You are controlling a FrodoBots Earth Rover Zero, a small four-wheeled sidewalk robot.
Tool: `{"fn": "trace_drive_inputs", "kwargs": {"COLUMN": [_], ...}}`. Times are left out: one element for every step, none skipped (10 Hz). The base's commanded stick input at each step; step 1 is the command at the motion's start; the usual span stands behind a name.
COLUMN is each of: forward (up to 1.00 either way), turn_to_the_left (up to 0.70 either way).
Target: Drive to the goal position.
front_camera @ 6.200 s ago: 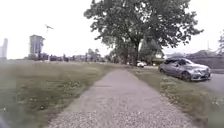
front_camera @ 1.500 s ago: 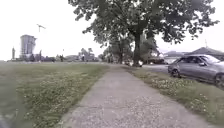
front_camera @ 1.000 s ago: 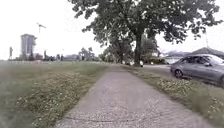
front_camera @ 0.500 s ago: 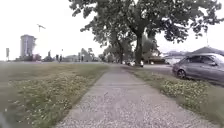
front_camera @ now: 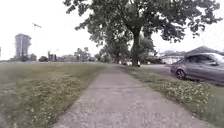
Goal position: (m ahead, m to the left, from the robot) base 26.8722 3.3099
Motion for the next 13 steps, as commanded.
{"fn": "trace_drive_inputs", "kwargs": {"forward": [0.70,0.70,0.70,0.70,0.70,0.70,0.70,0.70,0.70,0.70,0.70,0.70,0.70], "turn_to_the_left": [0.00,0.00,0.00,0.00,0.00,0.00,0.00,0.00,0.00,0.00,0.00,0.00,0.00]}}
